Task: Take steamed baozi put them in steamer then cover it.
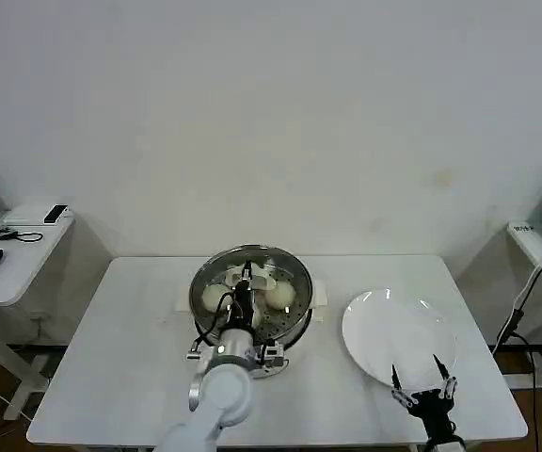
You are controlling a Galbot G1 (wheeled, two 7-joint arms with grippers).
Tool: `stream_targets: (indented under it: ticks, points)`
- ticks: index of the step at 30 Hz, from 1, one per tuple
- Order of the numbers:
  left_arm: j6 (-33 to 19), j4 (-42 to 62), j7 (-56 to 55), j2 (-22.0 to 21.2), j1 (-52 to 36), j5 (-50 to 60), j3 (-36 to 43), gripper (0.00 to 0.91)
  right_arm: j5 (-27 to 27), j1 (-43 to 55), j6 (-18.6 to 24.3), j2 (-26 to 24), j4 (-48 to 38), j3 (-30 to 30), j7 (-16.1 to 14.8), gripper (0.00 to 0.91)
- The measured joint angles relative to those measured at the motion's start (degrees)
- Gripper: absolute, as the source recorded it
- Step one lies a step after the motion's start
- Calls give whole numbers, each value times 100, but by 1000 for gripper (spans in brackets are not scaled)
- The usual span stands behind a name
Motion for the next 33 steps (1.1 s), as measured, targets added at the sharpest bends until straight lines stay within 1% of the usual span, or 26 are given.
stream_targets:
  ticks: [2,3,4,12,19,26,33]
  points:
    - [-1,25,7,-8,-12,9,3,0,-9,3,0,2,-3,-16,-2,907]
    - [-1,32,14,-15,-16,11,4,836,-11,3,0,2,-4,-22,-2,907]
    - [-1,33,23,-25,-18,12,4,907,-12,5,0,3,-5,-28,-2,907]
    - [-6,-18,35,-75,2,26,16,907,-31,12,0,4,-19,-55,-3,907]
    - [-20,-154,58,3,105,-16,-9,907,-63,33,-1,46,-52,-73,-3,907]
    - [-57,-507,22,192,354,-91,-93,907,-91,8,-8,54,-35,-100,9,907]
    - [-90,-1015,-28,506,751,-295,-232,907,-76,-39,-12,34,-22,-135,49,907]
